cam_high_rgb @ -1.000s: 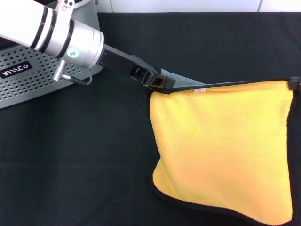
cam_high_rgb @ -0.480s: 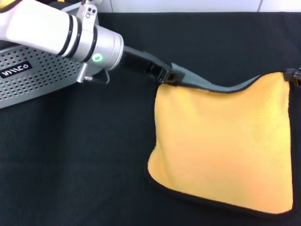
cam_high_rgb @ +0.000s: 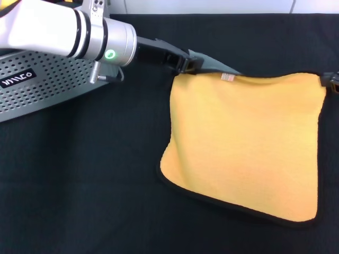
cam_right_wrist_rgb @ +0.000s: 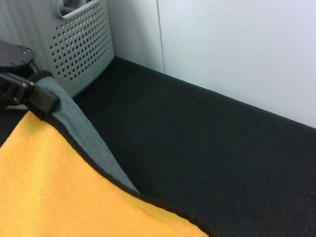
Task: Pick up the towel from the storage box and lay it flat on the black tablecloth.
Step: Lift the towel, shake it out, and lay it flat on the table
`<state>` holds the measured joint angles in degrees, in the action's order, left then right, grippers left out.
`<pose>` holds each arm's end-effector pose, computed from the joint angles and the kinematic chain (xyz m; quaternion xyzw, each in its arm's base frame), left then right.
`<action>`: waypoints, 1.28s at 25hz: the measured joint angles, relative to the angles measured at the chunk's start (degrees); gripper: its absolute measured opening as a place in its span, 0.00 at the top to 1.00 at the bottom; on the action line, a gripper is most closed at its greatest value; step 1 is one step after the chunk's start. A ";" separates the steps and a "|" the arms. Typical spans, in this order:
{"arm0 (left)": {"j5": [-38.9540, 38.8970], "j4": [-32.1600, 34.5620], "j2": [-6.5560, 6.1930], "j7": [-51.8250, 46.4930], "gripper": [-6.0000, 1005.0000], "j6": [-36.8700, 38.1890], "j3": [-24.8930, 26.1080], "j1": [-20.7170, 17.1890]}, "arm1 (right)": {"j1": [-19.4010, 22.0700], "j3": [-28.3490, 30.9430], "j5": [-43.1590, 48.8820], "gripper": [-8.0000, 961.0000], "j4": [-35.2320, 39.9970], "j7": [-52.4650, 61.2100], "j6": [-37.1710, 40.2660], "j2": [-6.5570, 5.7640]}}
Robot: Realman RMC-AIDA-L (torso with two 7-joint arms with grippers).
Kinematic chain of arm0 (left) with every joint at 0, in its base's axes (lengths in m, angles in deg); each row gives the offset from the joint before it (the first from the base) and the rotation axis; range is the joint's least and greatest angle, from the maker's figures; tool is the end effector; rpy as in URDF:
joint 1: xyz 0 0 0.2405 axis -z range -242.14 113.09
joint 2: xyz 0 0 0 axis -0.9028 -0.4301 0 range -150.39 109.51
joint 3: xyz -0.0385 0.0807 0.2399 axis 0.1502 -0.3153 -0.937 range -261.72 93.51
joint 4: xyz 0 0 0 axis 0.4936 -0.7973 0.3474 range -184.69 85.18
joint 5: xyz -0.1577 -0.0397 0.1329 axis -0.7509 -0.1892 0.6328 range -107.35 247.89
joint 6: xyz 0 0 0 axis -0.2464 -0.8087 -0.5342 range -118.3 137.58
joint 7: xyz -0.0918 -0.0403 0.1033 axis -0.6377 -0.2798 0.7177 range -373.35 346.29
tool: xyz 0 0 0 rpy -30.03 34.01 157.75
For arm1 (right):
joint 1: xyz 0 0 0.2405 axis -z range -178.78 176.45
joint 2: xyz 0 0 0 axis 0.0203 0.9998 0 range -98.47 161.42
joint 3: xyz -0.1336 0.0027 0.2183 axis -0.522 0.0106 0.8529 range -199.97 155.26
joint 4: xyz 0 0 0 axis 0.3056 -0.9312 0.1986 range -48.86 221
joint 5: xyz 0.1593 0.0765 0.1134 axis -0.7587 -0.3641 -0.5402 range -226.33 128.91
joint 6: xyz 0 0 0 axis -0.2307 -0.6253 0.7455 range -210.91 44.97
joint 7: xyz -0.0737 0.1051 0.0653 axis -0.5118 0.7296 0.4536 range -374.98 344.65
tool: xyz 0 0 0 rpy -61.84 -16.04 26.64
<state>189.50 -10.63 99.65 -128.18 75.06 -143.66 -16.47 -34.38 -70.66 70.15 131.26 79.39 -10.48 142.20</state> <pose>-0.1596 0.4198 -0.0454 -0.9325 -0.3092 -0.1225 0.1411 0.2782 0.3964 0.0688 -0.9281 0.2452 0.0935 0.2642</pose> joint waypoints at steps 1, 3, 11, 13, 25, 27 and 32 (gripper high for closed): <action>-0.07 -0.05 0.02 0.28 0.94 -0.25 -0.29 -0.25 | -0.17 0.00 0.03 0.98 -0.02 -0.06 -0.02 0.07; -0.36 -0.11 0.04 0.62 0.94 -0.79 -0.85 -0.66 | -0.39 -0.02 0.08 0.98 -0.03 -0.38 0.02 0.36; -1.47 -0.61 0.26 0.90 0.91 -3.78 -2.66 -2.13 | -0.78 -0.04 0.09 0.97 -0.10 -0.98 -1.05 1.00; -2.59 -0.75 0.20 0.92 0.90 -3.59 -2.71 -2.15 | -0.71 0.01 0.09 0.97 -0.11 -0.98 -1.19 0.96; -3.16 -0.80 0.14 1.09 0.87 -3.44 -2.67 -2.18 | -0.40 0.05 0.07 0.97 -0.75 -1.41 -1.55 0.93; -3.31 -0.80 0.14 1.10 0.87 -3.45 -2.67 -2.19 | -0.36 0.05 0.06 0.97 -0.87 -1.46 -1.64 0.93; -5.05 -1.13 0.15 1.40 0.86 -3.83 -2.67 -2.18 | -0.70 0.20 0.04 0.97 -2.44 -1.49 -3.12 0.86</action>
<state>184.46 -11.76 99.80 -126.78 71.23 -146.33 -18.65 -35.08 -70.46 70.19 128.82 77.91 -13.60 143.06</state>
